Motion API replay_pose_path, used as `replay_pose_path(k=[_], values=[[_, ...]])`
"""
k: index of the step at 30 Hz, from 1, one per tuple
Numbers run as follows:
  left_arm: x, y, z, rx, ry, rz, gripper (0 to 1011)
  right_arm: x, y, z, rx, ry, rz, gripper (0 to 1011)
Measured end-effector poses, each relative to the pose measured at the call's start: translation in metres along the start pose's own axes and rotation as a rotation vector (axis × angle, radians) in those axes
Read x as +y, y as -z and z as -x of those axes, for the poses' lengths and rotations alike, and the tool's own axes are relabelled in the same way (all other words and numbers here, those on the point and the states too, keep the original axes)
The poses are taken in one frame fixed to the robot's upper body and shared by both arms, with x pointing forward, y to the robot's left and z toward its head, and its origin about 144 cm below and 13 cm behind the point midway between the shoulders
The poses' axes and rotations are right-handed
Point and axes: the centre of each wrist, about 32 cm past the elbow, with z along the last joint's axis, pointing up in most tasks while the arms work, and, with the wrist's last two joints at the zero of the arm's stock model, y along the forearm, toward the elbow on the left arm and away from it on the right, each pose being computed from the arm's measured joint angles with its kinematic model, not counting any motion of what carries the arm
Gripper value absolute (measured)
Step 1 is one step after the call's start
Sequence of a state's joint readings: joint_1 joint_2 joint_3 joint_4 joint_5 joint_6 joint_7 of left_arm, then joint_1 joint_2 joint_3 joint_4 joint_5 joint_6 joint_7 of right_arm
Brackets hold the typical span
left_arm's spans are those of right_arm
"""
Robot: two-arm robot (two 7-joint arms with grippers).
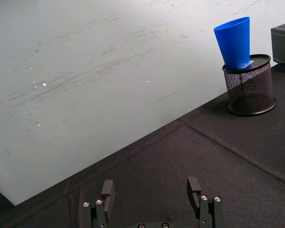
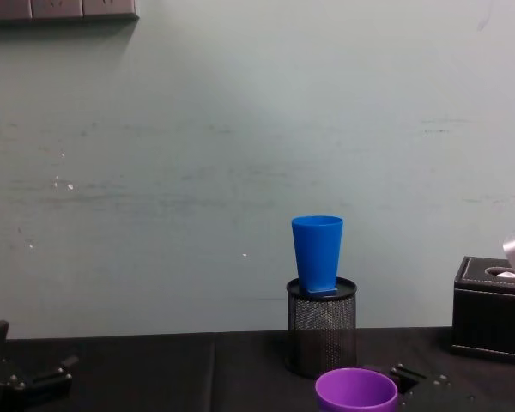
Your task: Pick up one cup with a gripper and tap it against the other cup.
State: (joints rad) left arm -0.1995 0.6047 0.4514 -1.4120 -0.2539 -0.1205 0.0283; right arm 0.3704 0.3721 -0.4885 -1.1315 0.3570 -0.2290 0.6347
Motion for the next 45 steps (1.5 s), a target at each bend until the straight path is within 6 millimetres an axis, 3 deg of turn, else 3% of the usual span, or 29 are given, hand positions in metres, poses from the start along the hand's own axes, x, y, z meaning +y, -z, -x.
replay_pose_path(k=[26,34,45], values=[[0.0000,0.0000,0.0000,0.000,0.000,0.000,1005,-0.0009,-0.0003,0.0002,0.002,-0.002,-0.002,994],[0.0000,0.0000,0.0000,0.000,0.000,0.000,1005,-0.0010,-0.0005,0.0001,0.002,-0.002,-0.002,822],[0.0000,0.0000,0.0000,0.000,0.000,0.000,1005,-0.0010,-0.0005,0.0001,0.002,-0.002,-0.002,762]])
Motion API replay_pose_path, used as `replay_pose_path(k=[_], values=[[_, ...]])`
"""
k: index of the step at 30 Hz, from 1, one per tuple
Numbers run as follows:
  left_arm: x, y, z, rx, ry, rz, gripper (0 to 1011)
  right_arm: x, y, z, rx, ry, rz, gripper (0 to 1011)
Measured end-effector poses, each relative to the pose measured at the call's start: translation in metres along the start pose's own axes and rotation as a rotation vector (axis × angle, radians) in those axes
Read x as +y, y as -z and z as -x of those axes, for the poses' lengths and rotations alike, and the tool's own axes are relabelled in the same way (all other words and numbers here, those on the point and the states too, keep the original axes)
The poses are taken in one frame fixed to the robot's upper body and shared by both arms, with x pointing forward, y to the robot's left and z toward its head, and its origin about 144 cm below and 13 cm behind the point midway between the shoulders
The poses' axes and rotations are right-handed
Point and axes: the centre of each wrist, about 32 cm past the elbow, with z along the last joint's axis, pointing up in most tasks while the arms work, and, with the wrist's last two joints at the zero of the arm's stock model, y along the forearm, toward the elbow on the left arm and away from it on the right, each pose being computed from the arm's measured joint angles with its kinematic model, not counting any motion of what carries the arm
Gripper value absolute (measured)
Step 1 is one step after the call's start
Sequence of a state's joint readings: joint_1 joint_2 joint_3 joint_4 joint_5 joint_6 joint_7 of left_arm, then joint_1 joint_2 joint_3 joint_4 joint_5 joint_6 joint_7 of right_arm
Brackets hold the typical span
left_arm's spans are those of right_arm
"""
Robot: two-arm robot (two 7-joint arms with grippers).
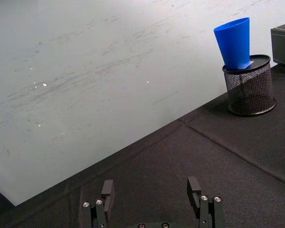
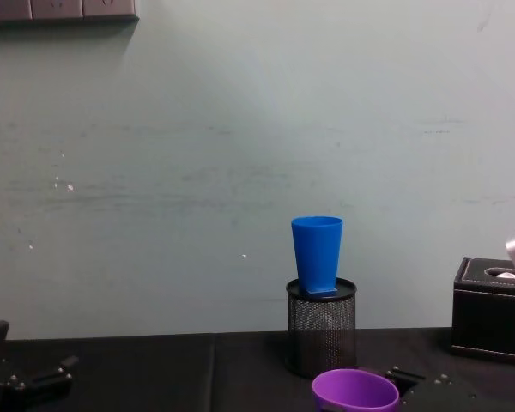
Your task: Pick up one cup with a gripper and tap it against the other cup.
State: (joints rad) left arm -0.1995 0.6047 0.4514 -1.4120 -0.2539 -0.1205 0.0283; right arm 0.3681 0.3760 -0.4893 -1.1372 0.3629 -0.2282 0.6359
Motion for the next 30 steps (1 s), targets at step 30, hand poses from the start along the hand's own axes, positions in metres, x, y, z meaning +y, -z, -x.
replay_pose_path(k=[30], values=[[0.000,0.000,0.000,0.000,0.000,0.000,1005,-0.017,-0.124,-0.022,-0.040,-0.070,0.024,733]])
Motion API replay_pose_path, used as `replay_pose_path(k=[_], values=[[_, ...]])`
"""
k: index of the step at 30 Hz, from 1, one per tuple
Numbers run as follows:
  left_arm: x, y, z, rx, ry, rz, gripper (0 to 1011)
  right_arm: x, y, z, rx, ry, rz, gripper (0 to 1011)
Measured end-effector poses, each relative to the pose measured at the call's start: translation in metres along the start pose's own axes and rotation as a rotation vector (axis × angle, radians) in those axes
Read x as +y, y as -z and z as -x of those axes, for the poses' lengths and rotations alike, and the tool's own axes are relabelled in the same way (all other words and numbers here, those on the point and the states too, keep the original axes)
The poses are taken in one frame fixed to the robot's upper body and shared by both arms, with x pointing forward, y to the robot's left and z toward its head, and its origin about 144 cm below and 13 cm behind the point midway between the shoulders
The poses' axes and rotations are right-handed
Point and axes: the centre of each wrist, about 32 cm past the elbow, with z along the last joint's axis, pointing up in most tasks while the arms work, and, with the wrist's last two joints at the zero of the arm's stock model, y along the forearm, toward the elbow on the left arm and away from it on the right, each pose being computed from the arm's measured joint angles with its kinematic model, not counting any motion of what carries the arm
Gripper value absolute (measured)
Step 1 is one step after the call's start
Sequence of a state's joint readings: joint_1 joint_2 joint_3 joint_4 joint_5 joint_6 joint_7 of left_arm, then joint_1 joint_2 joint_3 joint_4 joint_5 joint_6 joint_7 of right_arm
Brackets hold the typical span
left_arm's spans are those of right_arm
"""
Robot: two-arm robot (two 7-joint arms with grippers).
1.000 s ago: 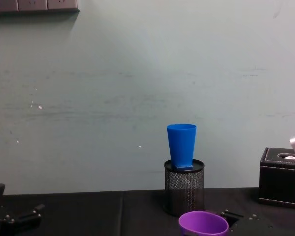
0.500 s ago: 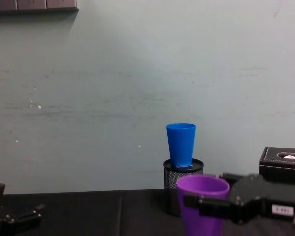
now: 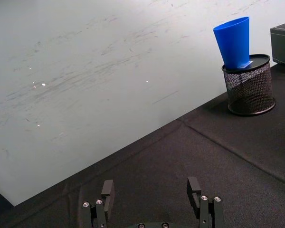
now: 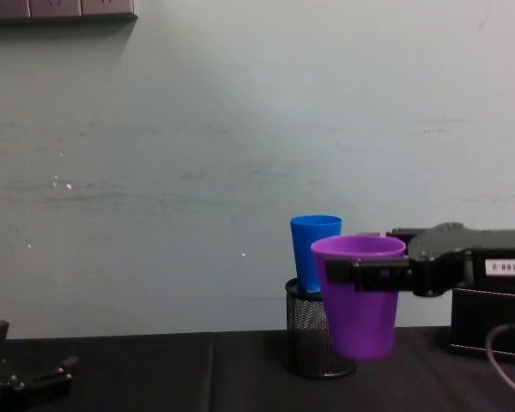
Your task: Pick up one cup with a gripper and tap it against the other cup.
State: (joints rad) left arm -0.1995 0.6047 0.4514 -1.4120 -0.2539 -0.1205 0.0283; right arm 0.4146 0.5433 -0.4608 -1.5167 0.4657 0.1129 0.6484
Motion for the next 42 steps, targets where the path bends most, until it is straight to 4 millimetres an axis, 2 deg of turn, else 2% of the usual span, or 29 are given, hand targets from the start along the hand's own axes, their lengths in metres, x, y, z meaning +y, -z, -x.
replay_pose_path(k=[6,15,42], values=[[0.000,0.000,0.000,0.000,0.000,0.000,1005,0.000,-0.012,-0.004,0.011,-0.004,-0.008,733],[0.000,0.000,0.000,0.000,0.000,0.000,1005,0.002,-0.016,-0.004,0.027,-0.005,-0.016,733],[0.000,0.000,0.000,0.000,0.000,0.000,1005,0.002,-0.016,-0.005,0.026,-0.003,-0.017,733]])
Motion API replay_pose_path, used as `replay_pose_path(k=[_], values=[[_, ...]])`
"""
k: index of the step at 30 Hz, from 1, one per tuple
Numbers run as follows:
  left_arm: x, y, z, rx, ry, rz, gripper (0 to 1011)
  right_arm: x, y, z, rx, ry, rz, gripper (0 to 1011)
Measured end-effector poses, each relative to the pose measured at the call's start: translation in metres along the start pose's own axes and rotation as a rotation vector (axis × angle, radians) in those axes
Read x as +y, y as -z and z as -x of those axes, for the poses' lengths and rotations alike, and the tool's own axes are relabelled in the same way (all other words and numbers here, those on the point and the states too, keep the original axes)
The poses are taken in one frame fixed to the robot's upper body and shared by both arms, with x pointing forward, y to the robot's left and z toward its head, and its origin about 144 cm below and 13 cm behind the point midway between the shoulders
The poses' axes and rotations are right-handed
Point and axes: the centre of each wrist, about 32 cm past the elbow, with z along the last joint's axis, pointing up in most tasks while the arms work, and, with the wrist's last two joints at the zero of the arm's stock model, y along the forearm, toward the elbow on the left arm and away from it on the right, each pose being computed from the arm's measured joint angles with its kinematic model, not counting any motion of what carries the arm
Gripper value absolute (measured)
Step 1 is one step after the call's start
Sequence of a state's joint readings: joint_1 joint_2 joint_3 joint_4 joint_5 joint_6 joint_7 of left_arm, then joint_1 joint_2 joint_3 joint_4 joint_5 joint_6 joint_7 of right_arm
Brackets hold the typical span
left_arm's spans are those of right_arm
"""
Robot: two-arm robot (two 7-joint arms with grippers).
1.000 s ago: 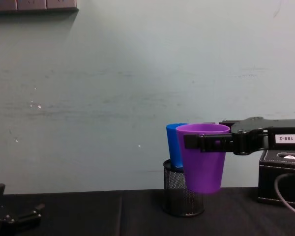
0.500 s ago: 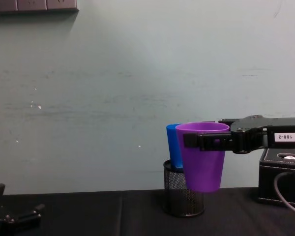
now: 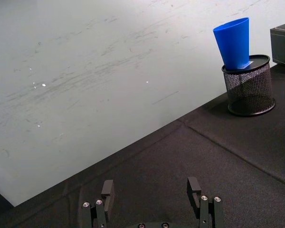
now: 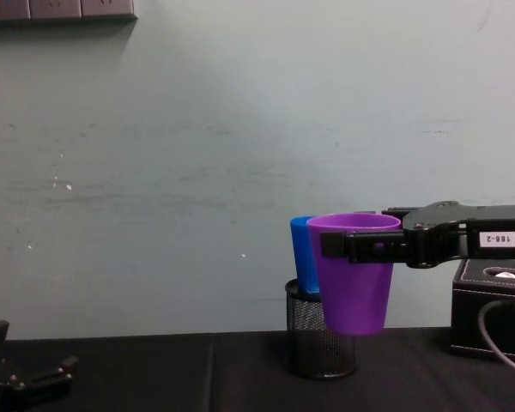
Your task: Pick up one cup with a gripper and tap it against the other cup.
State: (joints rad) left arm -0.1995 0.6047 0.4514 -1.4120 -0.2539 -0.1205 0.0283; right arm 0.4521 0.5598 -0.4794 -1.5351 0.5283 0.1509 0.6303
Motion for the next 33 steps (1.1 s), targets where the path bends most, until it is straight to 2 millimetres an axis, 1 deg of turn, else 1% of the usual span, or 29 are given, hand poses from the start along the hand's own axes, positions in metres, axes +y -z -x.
replay_pose_path(k=[33], values=[[0.0000,0.0000,0.0000,0.000,0.000,0.000,1005,0.0001,0.0000,0.0000,0.001,-0.002,-0.001,733]])
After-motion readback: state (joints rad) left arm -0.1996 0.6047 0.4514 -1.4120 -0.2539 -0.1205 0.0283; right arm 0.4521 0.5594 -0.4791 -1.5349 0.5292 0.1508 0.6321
